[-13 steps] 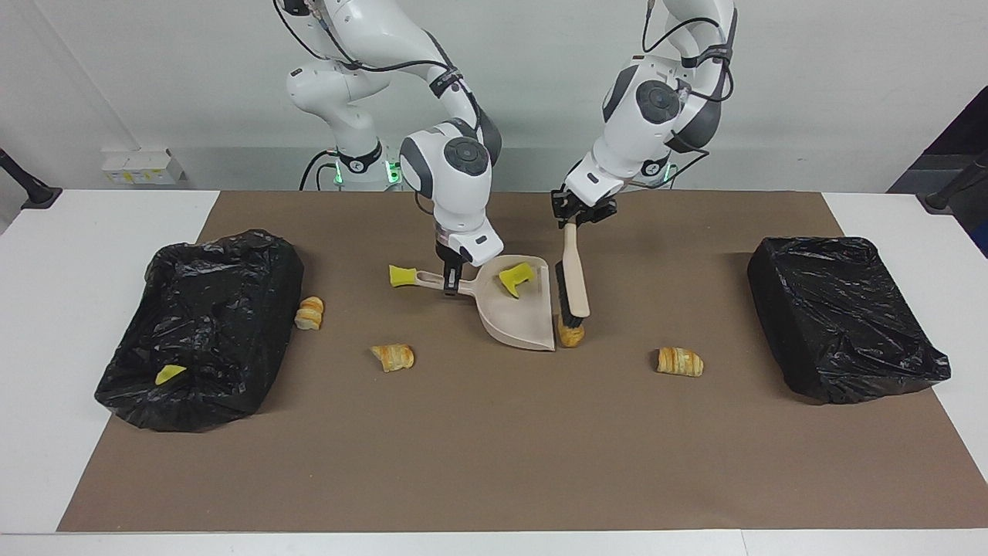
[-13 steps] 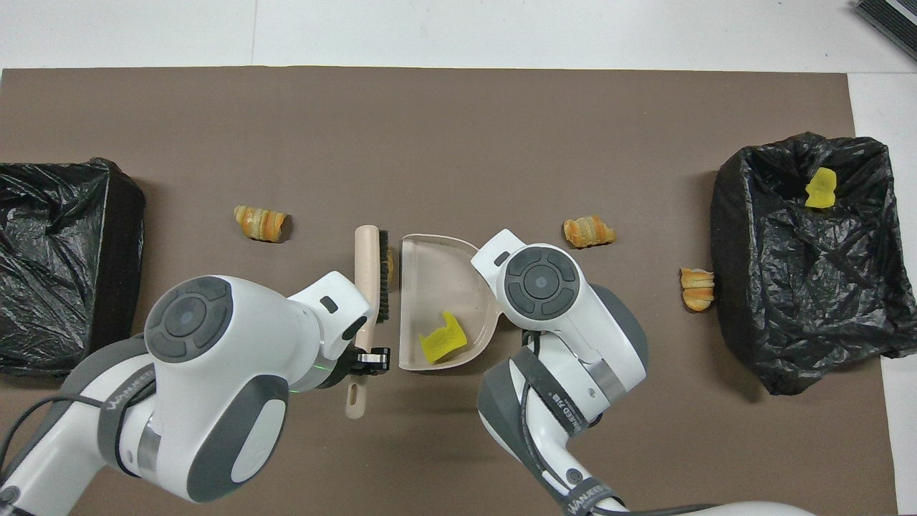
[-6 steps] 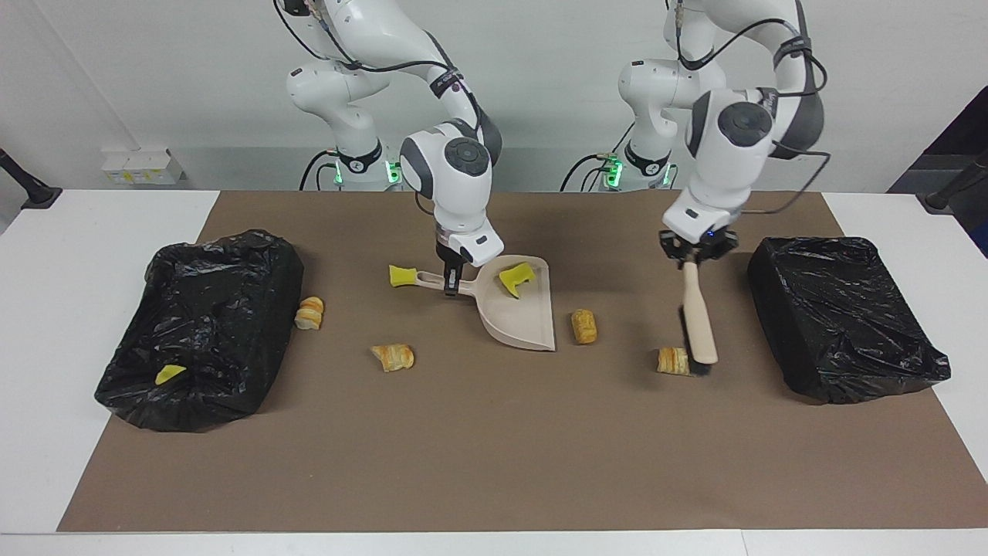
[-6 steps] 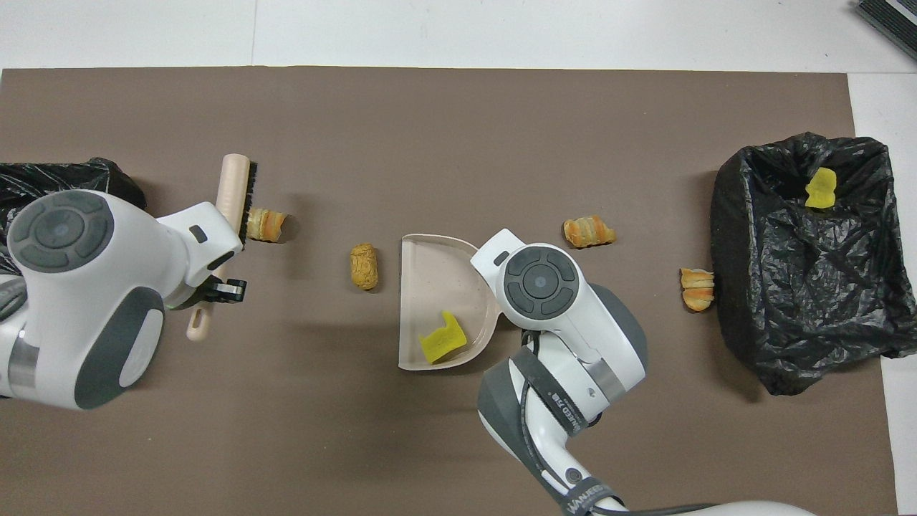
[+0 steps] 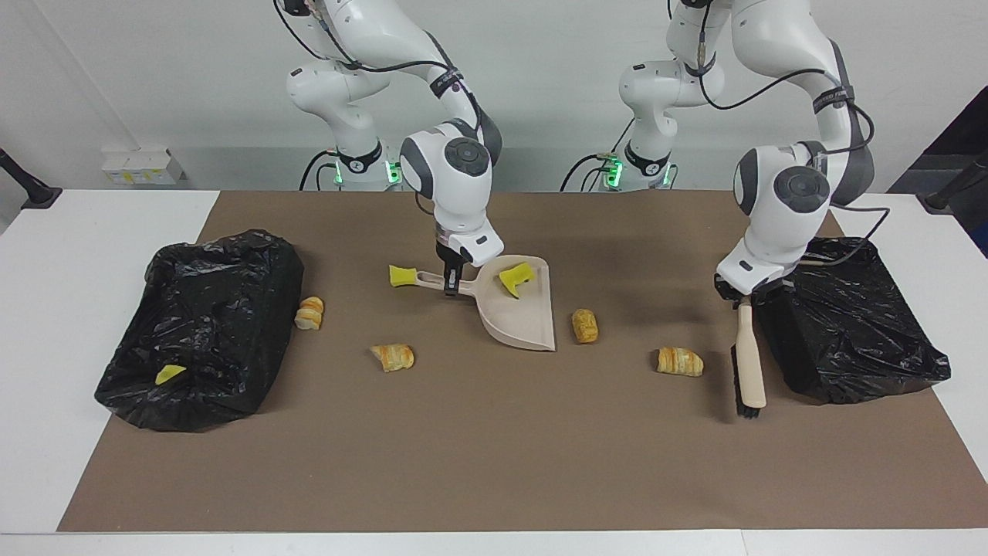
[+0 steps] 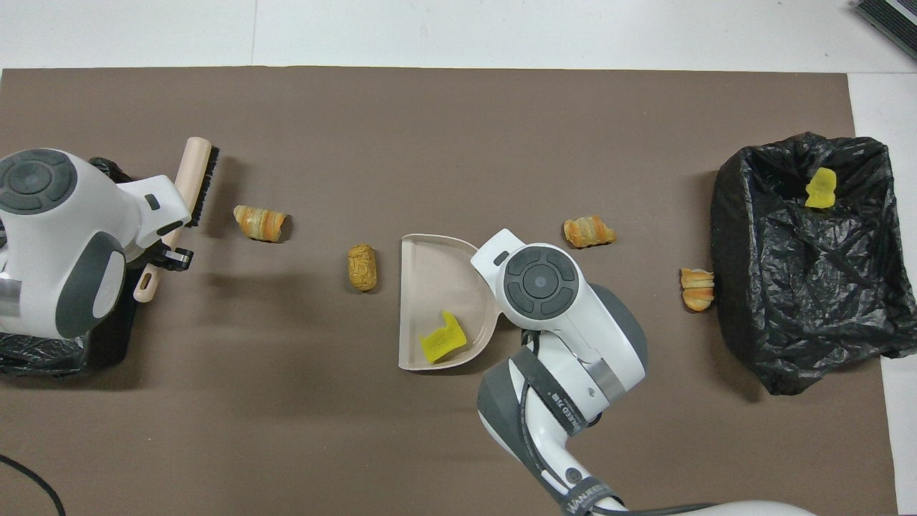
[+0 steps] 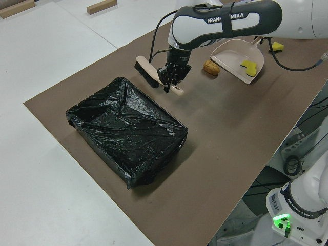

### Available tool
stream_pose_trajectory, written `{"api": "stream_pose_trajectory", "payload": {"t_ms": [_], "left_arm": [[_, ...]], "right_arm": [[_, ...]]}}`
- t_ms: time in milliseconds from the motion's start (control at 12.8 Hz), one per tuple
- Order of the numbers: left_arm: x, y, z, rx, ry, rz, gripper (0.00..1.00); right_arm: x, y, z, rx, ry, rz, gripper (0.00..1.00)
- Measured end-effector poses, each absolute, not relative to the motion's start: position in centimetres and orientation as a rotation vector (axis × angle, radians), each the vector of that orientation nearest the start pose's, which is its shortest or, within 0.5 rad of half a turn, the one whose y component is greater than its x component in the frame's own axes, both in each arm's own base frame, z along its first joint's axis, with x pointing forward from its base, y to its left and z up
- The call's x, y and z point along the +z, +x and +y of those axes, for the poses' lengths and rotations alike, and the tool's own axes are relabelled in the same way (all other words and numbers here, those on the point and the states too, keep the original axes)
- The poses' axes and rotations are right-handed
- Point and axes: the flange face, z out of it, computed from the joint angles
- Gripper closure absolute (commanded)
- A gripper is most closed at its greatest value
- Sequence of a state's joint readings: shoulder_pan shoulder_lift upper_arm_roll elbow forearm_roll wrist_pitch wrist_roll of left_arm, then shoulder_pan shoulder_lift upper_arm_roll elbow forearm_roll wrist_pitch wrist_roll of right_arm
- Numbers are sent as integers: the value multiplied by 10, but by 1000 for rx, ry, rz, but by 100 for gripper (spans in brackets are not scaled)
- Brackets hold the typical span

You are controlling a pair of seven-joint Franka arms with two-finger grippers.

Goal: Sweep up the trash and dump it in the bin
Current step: 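Sweep the bread pieces into the dustpan with the left gripper's brush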

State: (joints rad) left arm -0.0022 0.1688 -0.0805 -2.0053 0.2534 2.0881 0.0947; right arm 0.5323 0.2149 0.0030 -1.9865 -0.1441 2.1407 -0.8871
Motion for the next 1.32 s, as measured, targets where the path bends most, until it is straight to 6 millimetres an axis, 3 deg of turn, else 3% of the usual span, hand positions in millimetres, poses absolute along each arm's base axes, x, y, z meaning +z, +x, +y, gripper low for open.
{"api": "stream_pose_trajectory", "payload": {"t_ms": [156,311,701,856,1168,1323], "left_arm": [[350,563,-57,179,-2892,523,100],[344,545,-87,201,-2893,565,100],[345,478,-207,239,-2998,655,100],[346,452,-241,270,-3054,635,100],[351,411,-290,337,-3160,502,100],[353,404,-300,378,-3214,355,100]], "right_arm": [[353,509,295,130,-2370,-2216,100],[353,509,295,130,-2371,-2215,100],[352,509,295,131,-2378,-2208,100],[352,509,295,131,-2382,-2204,100],[352,510,294,132,-2386,-2199,100],[351,510,294,133,-2388,-2197,100]]}}
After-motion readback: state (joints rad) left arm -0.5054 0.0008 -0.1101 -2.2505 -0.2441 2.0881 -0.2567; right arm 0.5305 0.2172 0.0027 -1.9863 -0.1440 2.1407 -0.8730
